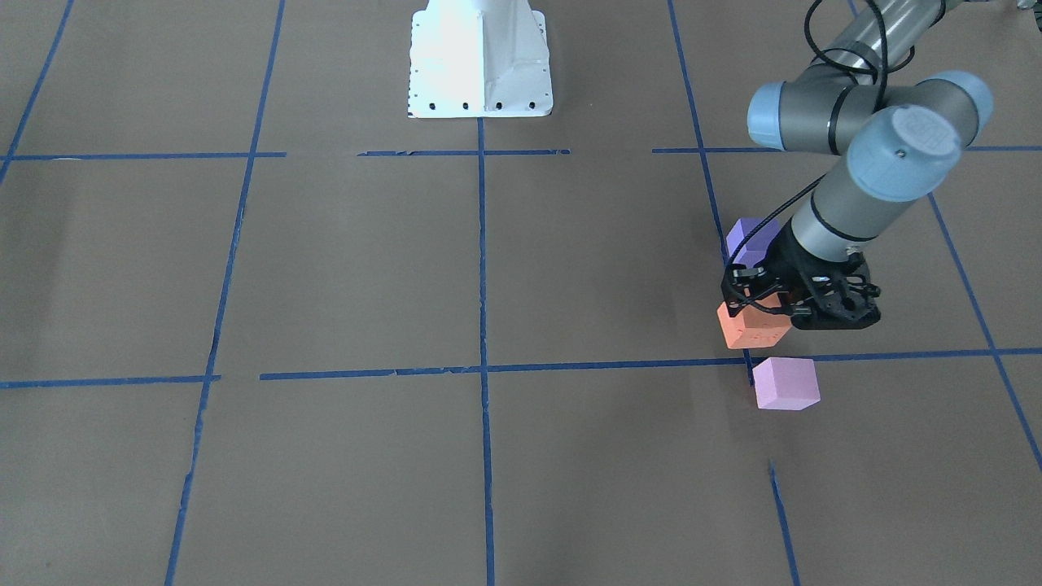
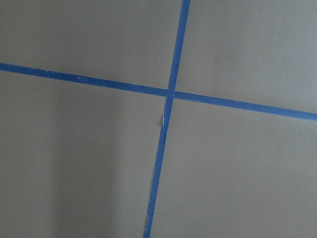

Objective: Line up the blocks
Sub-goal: 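Carry the orange cube toward the pink cube with the left gripper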

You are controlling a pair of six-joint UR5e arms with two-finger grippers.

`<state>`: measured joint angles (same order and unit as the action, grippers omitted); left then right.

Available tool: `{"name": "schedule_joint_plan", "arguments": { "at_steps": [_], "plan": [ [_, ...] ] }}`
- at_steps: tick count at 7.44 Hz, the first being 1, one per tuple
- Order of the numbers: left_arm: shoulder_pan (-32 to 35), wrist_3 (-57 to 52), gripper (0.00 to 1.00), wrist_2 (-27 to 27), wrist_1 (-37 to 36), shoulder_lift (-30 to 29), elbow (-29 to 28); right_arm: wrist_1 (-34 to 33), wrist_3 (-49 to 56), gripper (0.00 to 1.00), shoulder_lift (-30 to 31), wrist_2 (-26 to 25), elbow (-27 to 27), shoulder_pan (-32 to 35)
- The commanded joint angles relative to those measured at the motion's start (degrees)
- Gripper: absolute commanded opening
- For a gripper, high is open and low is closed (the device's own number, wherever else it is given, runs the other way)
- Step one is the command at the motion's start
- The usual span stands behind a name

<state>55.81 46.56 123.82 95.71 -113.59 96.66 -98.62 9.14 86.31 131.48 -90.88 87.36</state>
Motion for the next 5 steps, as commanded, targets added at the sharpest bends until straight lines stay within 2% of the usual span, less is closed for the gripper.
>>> {"name": "schedule_joint_plan", "arguments": {
  "at_steps": [1, 4, 5],
  "plan": [
    [3.5, -7.0, 0.26, 0.5, -3.3, 6.8, 4.5, 0.0, 0.0, 1.0, 0.0, 0.0, 0.0, 0.0],
    [2.6, -6.7, 0.26, 0.8, 0.9, 7.4, 0.9, 0.0, 0.0, 1.0, 0.0, 0.0, 0.0, 0.0],
    [1.6, -6.5, 0.26, 2.7, 3.3, 7.3, -0.8, 0.0, 0.0, 1.0, 0.0, 0.0, 0.0, 0.1]
  ]
}}
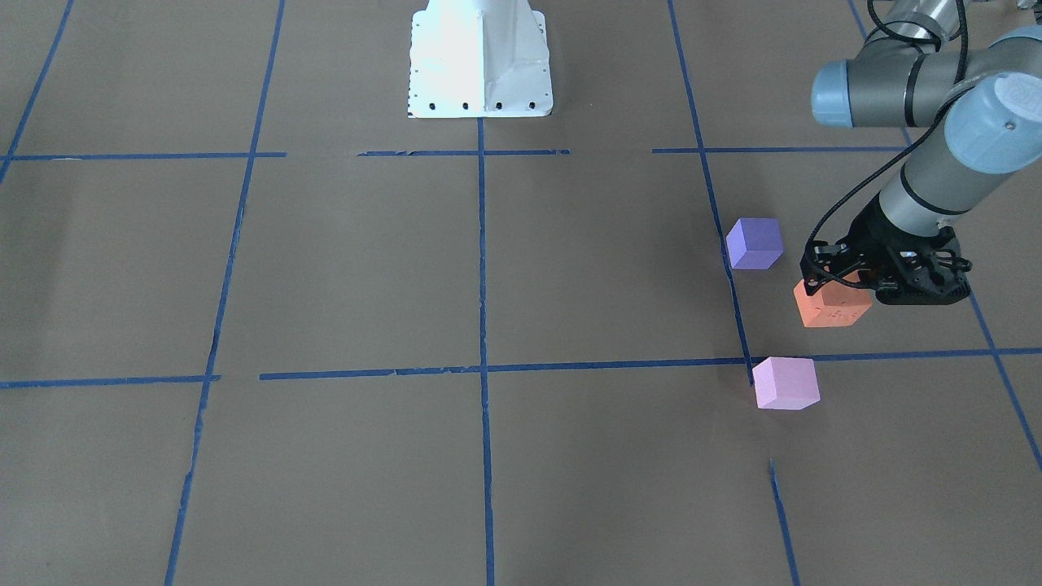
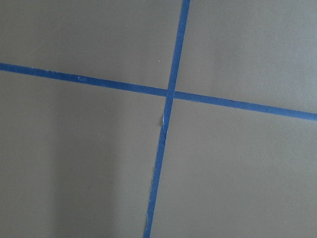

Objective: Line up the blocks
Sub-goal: 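Carry the orange cube toward the pink cube with the left gripper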

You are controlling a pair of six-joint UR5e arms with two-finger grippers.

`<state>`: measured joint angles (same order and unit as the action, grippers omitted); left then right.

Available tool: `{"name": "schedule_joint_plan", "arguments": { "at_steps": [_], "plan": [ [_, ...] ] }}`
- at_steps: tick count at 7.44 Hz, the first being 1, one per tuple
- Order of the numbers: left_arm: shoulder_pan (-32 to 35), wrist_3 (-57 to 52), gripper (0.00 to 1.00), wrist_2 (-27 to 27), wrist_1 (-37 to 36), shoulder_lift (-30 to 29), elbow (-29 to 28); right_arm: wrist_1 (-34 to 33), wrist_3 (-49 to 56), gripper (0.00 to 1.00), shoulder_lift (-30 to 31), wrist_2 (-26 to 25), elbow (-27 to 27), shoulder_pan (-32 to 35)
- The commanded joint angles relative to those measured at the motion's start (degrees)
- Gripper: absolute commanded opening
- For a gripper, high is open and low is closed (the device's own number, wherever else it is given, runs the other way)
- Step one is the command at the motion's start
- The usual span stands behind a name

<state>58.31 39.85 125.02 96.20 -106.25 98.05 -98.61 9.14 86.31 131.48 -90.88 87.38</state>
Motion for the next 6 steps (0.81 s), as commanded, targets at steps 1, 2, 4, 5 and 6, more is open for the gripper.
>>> {"name": "schedule_joint_plan", "arguments": {
  "at_steps": [1, 2, 4, 5, 6],
  "plan": [
    [-1.7, 0.4, 0.26, 2.0, 5.5, -0.2, -4.7, 0.0, 0.0, 1.0, 0.0, 0.0, 0.0, 0.0],
    [-2.3, 0.5, 0.26, 2.5, 6.2, -0.4, -5.7, 0.0, 0.0, 1.0, 0.0, 0.0, 0.0, 0.0],
    [-3.5, 0.5, 0.27, 3.6, 6.6, -0.7, -7.1, 0.0, 0.0, 1.0, 0.0, 0.0, 0.0, 0.0],
    [-4.5, 0.6, 0.27, 3.6, 7.1, -0.7, -7.6, 0.0, 0.0, 1.0, 0.0, 0.0, 0.0, 0.0],
    [-4.8, 0.7, 0.27, 3.7, 7.2, -0.7, -8.3, 0.0, 0.0, 1.0, 0.0, 0.0, 0.0, 0.0]
  ]
}}
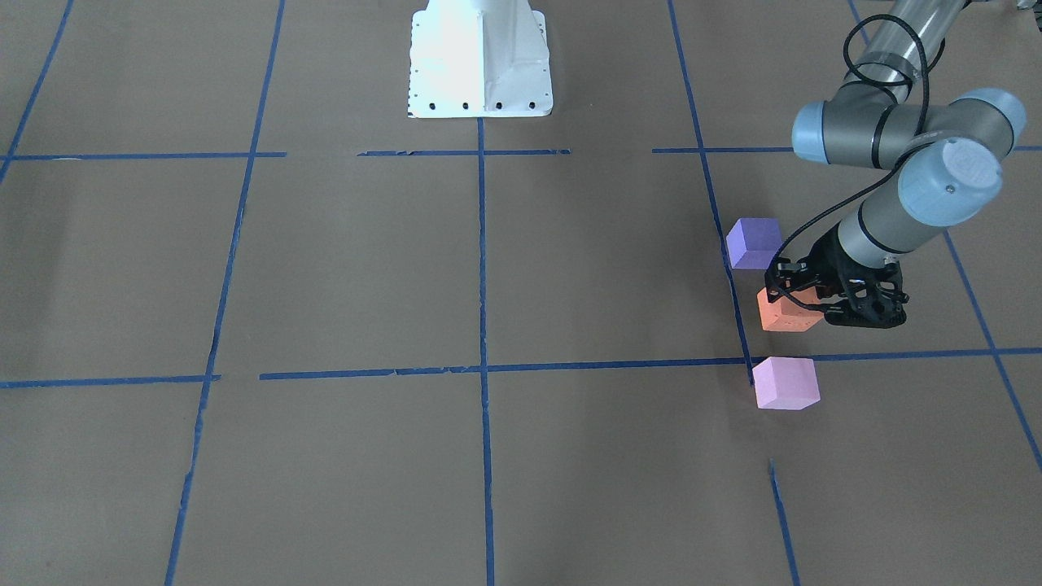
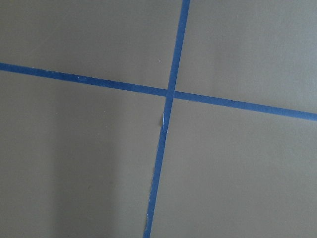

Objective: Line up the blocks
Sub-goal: 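Lower the orange cube between the pink and purple cubes, aligning it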

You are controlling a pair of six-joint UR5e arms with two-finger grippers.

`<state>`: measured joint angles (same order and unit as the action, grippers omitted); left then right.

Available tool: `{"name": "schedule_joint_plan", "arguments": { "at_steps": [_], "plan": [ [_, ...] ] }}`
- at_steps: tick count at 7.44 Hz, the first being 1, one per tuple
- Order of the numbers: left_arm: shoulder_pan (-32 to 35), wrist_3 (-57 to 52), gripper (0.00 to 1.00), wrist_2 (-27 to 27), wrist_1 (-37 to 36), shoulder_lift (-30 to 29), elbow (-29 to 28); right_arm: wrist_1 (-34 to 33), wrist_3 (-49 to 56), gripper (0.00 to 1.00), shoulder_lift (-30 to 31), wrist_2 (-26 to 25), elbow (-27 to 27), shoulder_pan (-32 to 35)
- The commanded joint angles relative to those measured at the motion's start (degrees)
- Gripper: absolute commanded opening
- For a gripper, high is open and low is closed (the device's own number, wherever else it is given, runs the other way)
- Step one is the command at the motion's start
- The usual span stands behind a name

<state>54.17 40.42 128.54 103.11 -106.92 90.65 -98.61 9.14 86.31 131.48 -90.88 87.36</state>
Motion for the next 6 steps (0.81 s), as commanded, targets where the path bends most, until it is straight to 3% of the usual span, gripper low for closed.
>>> {"name": "schedule_joint_plan", "arguments": {
  "at_steps": [1, 6],
  "plan": [
    [-1.0, 0.1, 0.28, 0.1, 0.5, -0.1, -1.4, 0.0, 0.0, 1.0, 0.0, 0.0, 0.0, 0.0],
    [-1.2, 0.1, 0.31, 1.5, 0.6, -1.1, -3.1, 0.0, 0.0, 1.0, -0.1, 0.0, 0.0, 0.0]
  ]
}}
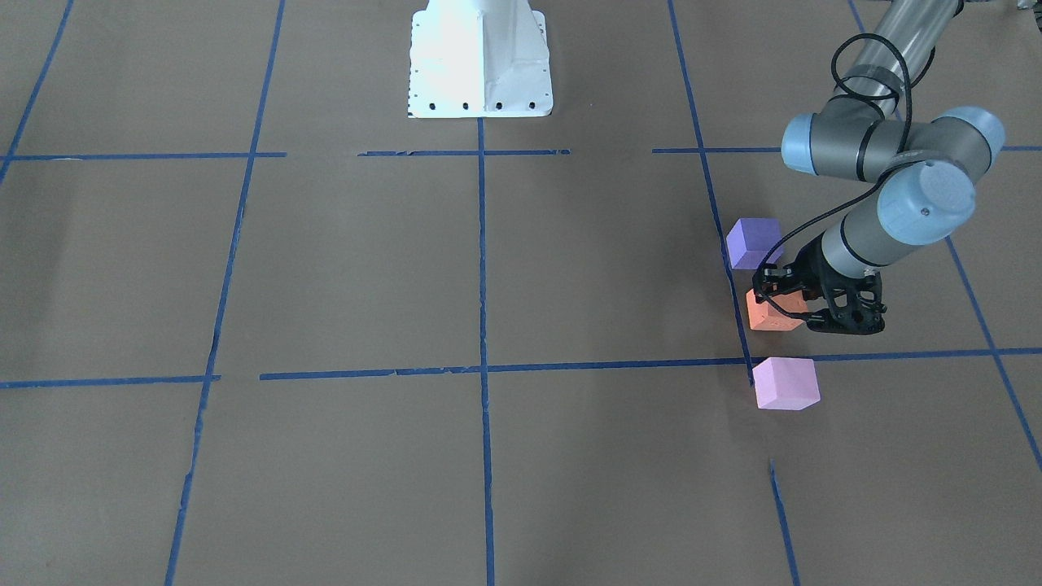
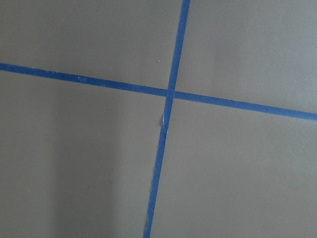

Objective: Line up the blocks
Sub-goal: 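Lower the orange cube between the pink and purple cubes, aligning it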

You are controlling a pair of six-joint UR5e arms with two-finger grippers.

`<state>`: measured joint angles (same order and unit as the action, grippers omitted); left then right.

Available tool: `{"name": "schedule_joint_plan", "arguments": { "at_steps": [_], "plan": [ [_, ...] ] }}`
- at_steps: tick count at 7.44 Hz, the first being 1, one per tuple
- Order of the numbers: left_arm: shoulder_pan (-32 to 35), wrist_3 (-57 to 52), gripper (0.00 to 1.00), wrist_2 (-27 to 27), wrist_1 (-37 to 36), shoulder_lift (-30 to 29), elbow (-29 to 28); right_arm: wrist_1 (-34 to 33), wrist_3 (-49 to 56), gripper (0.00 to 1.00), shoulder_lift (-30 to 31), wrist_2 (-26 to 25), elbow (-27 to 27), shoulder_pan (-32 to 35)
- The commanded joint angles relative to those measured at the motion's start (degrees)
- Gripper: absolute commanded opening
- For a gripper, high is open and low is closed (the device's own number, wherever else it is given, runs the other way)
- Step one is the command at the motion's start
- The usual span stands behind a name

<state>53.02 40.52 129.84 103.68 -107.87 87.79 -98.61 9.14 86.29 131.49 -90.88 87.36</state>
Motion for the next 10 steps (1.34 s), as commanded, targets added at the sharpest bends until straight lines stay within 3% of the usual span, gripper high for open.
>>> {"name": "schedule_joint_plan", "arguments": {
  "at_steps": [1, 3, 6, 10],
  "plan": [
    [-0.1, 0.0, 0.32, 0.2, 0.1, -0.3, -0.3, 0.0, 0.0, 1.0, 0.0, 0.0, 0.0, 0.0],
    [-0.2, 0.3, 0.41, 0.2, 0.8, -0.3, -0.7, 0.0, 0.0, 1.0, 0.0, 0.0, 0.0, 0.0],
    [-0.3, 0.3, 0.69, 0.2, 2.3, -0.3, -1.6, 0.0, 0.0, 1.0, 0.0, 0.0, 0.0, 0.0],
    [-0.3, 0.2, 0.81, 0.2, 2.3, -0.3, -1.6, 0.0, 0.0, 1.0, 0.0, 0.0, 0.0, 0.0]
  ]
}}
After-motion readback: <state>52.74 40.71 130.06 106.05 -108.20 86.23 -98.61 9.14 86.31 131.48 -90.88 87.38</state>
